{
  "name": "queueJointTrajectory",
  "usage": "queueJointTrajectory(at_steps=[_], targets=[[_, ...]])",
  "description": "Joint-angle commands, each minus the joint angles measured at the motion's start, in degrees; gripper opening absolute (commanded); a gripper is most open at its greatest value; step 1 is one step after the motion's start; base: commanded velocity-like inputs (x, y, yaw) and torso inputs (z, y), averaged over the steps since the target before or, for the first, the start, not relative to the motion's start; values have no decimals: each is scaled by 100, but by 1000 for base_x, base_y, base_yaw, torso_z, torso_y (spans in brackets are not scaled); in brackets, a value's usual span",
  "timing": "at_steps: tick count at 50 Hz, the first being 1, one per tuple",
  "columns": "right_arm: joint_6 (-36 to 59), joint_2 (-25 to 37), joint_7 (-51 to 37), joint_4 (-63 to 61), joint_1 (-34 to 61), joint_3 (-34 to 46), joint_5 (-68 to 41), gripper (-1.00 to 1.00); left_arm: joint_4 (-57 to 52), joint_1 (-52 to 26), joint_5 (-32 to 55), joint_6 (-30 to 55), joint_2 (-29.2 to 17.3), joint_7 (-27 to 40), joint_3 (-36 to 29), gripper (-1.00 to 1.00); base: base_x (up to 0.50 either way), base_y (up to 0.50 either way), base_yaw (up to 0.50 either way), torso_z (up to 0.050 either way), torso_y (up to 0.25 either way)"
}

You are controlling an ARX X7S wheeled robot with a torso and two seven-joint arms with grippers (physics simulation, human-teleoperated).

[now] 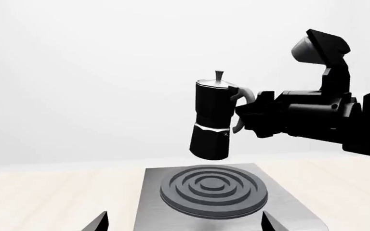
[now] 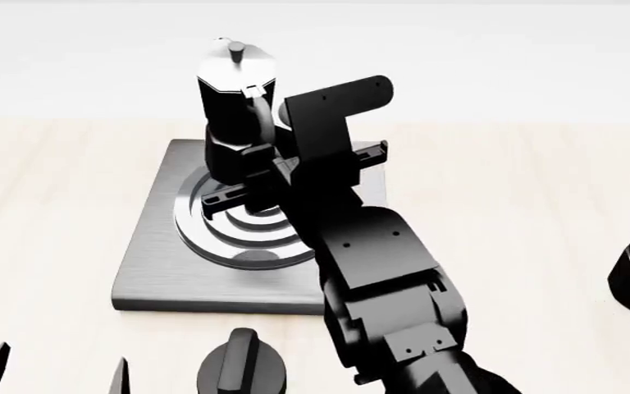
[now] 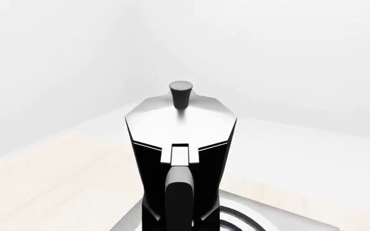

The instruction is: Put both moka pots on the stove.

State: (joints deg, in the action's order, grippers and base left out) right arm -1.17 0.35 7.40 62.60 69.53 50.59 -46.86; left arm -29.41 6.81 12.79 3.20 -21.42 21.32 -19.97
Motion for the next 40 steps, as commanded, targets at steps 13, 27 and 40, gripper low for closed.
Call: queueJointTrajectory(at_steps=[13, 27, 40], targets=[[-911, -32, -153, 474, 281, 2182, -2067, -100, -11, 71, -121, -182, -80, 39, -17, 100, 0, 0, 0, 0, 2], [-1110, -32, -197, 504, 350, 2918, -2738, -100, 23, 53, -142, -208, -83, 49, -60, 100, 0, 0, 0, 0, 1], [-1220, -32, -237, 491, 332, 3325, -3045, -100, 29, 43, -185, -201, -103, 78, -88, 100, 0, 0, 0, 0, -60]])
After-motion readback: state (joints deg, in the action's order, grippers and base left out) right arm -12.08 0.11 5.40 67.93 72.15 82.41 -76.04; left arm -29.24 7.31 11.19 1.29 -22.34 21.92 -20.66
